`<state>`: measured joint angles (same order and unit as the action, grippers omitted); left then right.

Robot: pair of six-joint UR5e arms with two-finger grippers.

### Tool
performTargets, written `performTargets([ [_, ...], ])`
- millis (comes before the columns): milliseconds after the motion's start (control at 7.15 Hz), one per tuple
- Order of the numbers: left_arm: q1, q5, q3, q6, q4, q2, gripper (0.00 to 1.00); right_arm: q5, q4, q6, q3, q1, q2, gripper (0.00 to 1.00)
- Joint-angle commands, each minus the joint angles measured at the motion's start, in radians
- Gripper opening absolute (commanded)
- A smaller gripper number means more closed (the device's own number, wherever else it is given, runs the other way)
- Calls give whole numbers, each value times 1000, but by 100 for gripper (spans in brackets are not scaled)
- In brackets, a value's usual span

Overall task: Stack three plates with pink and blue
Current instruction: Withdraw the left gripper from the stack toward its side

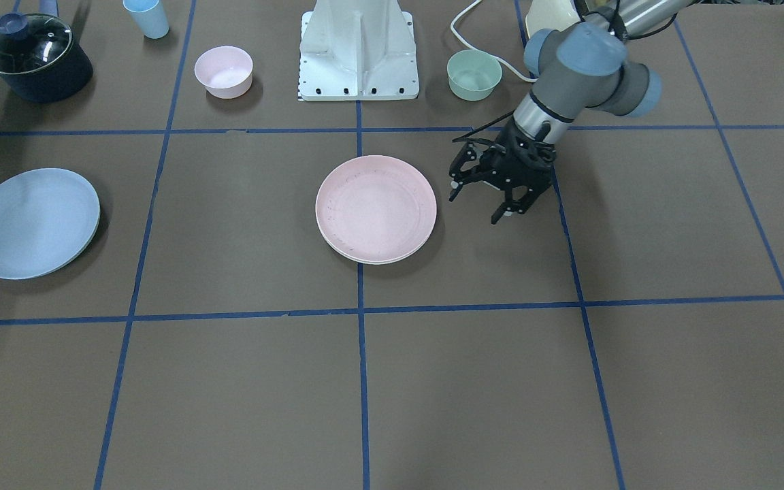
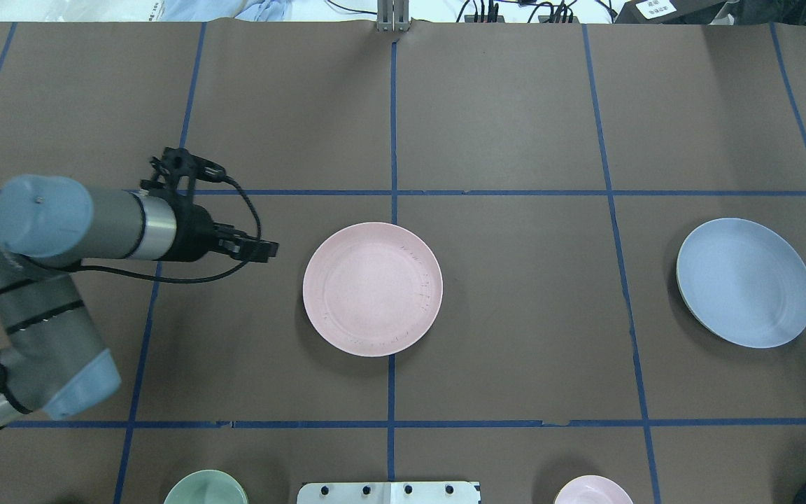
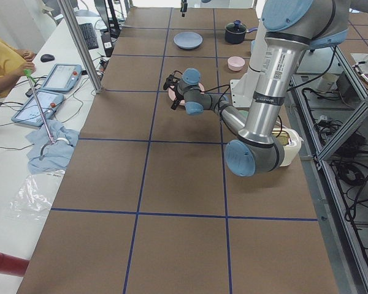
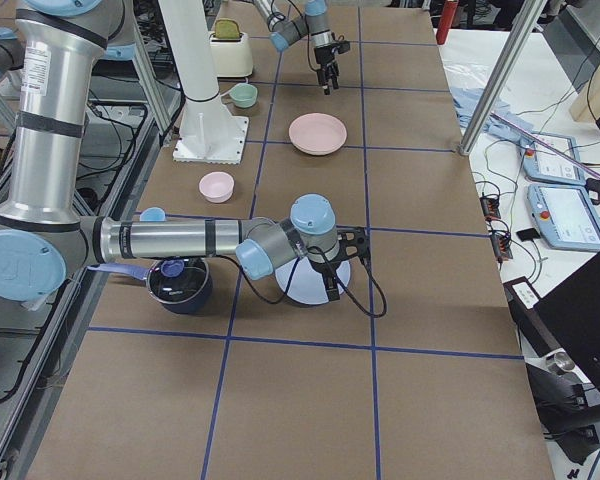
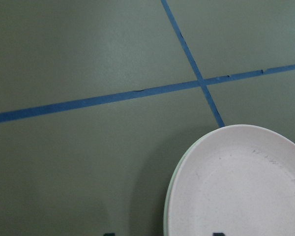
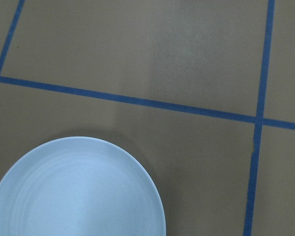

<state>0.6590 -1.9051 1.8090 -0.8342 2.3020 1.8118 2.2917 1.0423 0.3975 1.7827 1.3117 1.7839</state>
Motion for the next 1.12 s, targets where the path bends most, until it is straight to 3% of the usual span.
performTargets([
  [0,115,-95,119,234,0,-187,100,-101,-225,244,-21,-114,84,100],
  [280,126,-92,131,245,4,-213,100,-246,-494,404,-155,-279,94,100],
  [559,126,-91,133,245,5,-221,100,-270,-521,434,-193,-319,91,96],
  [699,126,-88,131,244,7,-221,100,-273,-521,434,-204,-327,86,81],
  [839,126,-84,131,244,7,-221,100,-271,-521,431,-204,-327,86,13],
  [979,126,-83,131,244,7,-221,100,-273,-521,429,-204,-338,86,9],
])
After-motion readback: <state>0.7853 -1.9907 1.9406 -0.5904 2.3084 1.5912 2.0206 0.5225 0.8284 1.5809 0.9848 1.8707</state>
